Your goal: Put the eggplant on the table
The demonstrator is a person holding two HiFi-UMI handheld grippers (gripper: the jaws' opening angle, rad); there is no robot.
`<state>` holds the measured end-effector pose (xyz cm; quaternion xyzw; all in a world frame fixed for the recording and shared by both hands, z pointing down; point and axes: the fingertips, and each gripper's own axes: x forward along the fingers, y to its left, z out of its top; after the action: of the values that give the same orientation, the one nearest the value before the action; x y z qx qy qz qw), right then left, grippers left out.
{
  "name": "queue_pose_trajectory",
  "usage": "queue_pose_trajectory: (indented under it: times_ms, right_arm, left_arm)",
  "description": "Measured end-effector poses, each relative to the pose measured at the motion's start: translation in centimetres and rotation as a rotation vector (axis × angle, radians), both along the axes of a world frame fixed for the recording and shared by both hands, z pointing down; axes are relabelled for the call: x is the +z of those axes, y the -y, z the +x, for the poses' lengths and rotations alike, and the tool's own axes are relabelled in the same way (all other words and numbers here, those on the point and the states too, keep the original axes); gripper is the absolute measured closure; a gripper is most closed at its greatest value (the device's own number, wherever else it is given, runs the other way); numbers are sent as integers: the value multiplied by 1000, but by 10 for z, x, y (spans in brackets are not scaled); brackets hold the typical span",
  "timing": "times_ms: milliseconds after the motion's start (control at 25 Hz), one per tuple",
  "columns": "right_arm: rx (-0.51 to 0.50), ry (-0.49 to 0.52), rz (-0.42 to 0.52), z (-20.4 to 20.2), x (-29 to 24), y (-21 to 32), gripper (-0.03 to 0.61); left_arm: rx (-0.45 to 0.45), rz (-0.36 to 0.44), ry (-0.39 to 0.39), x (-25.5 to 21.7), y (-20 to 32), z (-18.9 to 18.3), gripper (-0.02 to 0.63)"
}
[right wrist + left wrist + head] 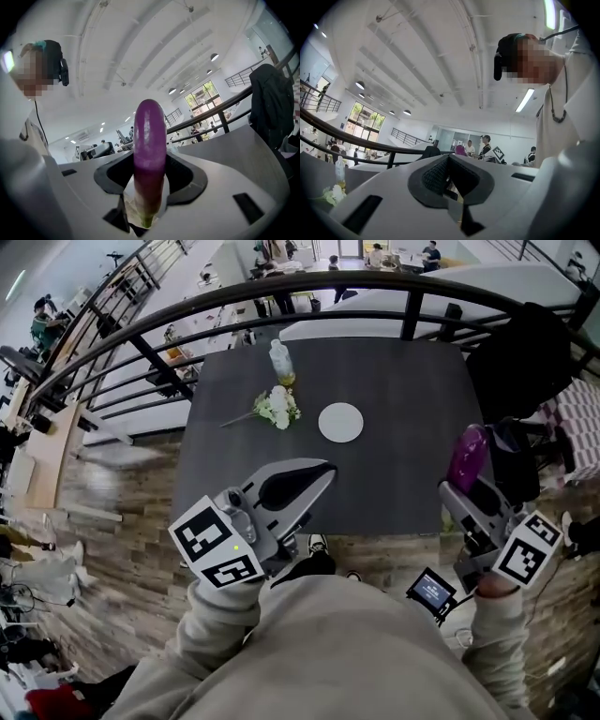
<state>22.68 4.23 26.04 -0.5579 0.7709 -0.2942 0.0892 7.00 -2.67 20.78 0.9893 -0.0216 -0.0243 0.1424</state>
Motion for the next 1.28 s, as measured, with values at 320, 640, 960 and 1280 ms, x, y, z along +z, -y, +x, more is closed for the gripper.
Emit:
queue_pose_trajectory:
  times_ms: [320, 640, 960, 1280]
  right_arm:
    - [17, -30, -6, 6, -11, 78, 370]
    - [9, -59, -27, -4, -4, 147, 370]
    - [5, -86, -80, -17, -10, 193, 370]
    - [-32, -84, -117, -21, 4, 221, 370]
  left_arm:
    - [23, -27, -8, 5, 79, 4, 607]
    - [82, -27, 27, 27, 138, 5, 607]
    - [154, -76, 55, 43, 171, 3, 607]
    - [168, -125, 66, 64, 184, 11, 607]
